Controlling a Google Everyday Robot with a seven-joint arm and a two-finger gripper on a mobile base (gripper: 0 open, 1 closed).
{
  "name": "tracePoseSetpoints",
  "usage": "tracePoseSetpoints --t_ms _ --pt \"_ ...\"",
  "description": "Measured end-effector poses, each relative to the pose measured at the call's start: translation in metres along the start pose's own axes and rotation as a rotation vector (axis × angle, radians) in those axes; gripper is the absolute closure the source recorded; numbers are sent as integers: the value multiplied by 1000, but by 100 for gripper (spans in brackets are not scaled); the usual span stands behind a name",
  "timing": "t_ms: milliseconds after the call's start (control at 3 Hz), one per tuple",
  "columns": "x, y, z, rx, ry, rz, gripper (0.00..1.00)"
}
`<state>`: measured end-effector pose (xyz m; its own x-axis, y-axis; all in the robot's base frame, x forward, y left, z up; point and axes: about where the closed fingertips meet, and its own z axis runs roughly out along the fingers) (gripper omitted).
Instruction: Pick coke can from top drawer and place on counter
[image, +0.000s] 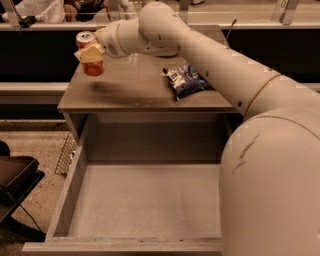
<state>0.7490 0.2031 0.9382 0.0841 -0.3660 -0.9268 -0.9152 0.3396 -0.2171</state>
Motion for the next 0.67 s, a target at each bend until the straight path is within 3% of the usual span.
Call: tracePoseSetpoints --t_ms 333,667 --pt "0 3 4 -7 0 0 20" --pt "0 5 6 -11 0 0 0"
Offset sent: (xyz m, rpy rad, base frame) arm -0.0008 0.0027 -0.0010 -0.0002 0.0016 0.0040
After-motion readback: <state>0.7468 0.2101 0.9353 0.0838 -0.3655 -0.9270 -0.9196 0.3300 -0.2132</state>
